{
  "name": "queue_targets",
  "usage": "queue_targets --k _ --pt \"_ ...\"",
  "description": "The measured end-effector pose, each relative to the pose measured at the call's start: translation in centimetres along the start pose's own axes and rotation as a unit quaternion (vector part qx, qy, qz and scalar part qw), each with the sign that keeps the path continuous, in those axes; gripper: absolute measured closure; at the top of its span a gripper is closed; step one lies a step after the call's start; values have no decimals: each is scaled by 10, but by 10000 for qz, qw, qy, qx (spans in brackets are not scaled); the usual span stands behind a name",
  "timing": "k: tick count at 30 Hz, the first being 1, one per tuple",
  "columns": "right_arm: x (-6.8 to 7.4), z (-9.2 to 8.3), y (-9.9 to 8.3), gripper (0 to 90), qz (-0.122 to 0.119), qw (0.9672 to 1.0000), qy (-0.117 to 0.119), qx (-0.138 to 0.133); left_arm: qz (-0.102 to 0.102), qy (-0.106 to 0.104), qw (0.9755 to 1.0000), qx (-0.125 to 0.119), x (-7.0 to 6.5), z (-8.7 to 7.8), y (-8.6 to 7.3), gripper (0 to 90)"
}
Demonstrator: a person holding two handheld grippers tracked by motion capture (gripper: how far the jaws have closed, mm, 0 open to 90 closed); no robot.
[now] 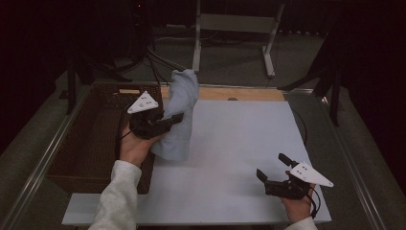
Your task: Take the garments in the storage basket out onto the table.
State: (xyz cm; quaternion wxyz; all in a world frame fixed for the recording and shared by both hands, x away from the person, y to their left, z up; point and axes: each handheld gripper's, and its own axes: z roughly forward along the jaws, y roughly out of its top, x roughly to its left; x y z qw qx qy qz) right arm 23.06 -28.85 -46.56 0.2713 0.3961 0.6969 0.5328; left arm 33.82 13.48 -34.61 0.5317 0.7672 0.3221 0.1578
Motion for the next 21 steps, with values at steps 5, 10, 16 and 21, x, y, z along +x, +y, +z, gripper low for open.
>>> queue_targets --k 5,10,16,21 --pt "0 0 0 12 -4 10000 3 4 4 -16 10000 33 -2 3 -1 707" --pt "0 0 0 12 -10 10000 6 3 8 -36 10000 65 -3 6 -2 706" --pt "0 0 0 12 -11 10000 4 4 -31 -82 9999 68 -6 11 -3 706" --pt "0 0 0 12 2 10000 -1 3 -21 -112 9999 101 -8 17 -5 706"
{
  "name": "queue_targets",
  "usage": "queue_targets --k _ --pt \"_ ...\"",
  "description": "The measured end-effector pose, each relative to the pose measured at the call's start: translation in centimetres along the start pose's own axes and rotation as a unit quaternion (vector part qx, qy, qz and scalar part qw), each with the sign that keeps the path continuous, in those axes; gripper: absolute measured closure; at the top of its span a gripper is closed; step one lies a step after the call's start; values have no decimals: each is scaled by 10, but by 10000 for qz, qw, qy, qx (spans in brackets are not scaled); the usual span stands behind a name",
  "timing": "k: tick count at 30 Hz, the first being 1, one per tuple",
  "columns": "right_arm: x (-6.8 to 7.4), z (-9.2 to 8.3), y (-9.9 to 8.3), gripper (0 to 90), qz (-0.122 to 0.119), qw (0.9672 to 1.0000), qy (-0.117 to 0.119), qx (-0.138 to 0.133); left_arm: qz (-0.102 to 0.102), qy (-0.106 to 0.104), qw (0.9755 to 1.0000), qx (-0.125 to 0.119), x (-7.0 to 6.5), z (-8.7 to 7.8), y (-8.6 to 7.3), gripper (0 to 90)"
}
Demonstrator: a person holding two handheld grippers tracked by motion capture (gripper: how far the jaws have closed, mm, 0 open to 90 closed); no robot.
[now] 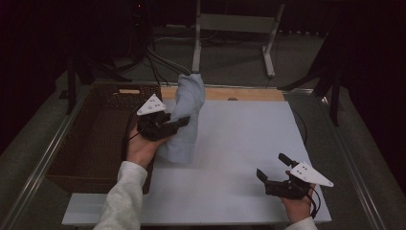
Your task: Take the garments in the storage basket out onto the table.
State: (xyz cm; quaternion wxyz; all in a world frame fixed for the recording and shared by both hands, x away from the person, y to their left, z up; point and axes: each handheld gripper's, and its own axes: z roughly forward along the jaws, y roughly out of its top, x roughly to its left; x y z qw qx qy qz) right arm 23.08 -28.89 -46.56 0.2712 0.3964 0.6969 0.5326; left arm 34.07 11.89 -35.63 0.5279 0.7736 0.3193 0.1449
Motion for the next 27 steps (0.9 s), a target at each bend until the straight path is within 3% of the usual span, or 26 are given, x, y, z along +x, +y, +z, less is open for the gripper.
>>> queue_targets --k 27 --pt "0 0 0 12 -24 10000 3 17 -38 -7 9999 167 -9 21 -13 706"
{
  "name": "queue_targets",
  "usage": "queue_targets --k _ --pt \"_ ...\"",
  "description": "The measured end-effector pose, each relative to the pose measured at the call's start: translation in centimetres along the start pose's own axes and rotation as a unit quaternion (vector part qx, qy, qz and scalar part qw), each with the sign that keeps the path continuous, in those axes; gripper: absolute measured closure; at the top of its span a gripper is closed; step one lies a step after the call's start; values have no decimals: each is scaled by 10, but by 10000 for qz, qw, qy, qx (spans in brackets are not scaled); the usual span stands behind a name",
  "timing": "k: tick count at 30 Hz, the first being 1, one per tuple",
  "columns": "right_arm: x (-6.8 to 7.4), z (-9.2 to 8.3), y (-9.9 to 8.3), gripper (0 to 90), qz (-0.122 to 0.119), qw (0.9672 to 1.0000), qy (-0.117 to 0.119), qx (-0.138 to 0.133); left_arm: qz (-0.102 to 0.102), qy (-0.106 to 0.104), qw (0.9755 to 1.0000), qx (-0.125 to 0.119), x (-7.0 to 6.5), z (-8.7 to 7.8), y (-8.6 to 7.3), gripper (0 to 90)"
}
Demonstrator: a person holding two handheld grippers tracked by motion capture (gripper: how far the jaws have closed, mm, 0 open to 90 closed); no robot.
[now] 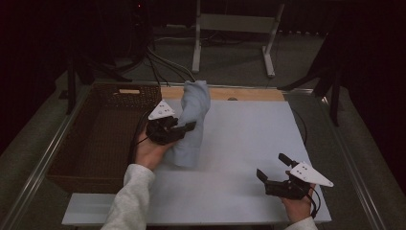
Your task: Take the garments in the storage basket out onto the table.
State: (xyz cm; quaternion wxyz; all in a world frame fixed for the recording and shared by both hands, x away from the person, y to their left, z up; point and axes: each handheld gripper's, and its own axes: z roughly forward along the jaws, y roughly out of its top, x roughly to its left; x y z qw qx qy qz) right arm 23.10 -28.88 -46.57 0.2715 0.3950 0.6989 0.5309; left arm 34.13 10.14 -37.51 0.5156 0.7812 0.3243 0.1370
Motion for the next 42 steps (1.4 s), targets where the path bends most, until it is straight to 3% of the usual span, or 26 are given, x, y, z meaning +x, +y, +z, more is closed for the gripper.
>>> queue_targets --k 42 --pt "-1 0 0 12 9 10000 3 -3 -118 -9 9994 323 -12 30 -21 700"
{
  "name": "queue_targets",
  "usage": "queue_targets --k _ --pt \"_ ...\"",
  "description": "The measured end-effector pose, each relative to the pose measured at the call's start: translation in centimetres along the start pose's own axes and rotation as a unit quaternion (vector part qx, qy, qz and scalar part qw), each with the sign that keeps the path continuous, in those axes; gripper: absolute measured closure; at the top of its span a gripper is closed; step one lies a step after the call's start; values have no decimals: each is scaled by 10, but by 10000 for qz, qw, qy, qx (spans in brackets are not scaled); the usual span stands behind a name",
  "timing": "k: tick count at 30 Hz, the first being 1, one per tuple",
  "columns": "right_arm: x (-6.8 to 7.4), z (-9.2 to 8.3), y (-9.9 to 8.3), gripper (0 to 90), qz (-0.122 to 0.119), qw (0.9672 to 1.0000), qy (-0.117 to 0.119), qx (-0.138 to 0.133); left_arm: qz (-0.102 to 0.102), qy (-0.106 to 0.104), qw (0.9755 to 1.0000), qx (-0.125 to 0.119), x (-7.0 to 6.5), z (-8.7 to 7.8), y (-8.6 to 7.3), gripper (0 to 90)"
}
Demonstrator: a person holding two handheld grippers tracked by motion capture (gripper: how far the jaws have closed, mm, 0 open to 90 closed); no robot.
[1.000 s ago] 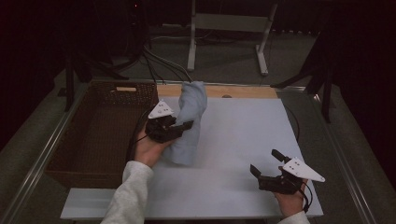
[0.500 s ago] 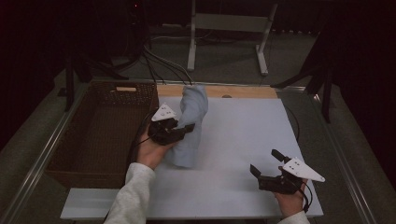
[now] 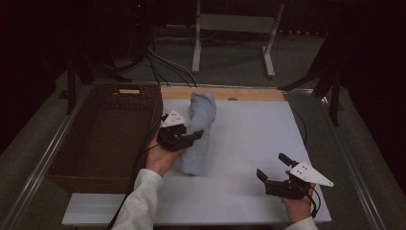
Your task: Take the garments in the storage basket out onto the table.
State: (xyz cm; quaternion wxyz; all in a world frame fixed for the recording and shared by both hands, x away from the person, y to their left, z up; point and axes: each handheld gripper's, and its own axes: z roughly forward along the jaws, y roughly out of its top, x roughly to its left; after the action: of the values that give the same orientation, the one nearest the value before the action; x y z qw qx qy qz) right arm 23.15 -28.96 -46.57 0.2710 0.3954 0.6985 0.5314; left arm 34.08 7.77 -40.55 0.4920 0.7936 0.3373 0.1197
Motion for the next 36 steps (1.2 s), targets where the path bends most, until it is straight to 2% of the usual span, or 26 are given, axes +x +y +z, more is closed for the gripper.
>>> queue_targets --k 8,15,23,28,36 --pt "0 0 0 12 -4 10000 -5 -5 4 51 9998 203 -4 12 -9 700" --pt "0 0 0 12 0 10000 -12 -9 -49 49 9996 260 -5 20 -17 695" --pt "0 -1 0 12 -5 10000 -10 -11 -36 183 9990 418 -9 31 -21 680" --pt "-1 -1 0 12 -10 10000 -8 -20 -188 103 9989 423 -8 38 -25 654" --pt "-1 -1 0 12 -4 10000 -13 -17 -229 4 9986 467 -8 41 -27 597"
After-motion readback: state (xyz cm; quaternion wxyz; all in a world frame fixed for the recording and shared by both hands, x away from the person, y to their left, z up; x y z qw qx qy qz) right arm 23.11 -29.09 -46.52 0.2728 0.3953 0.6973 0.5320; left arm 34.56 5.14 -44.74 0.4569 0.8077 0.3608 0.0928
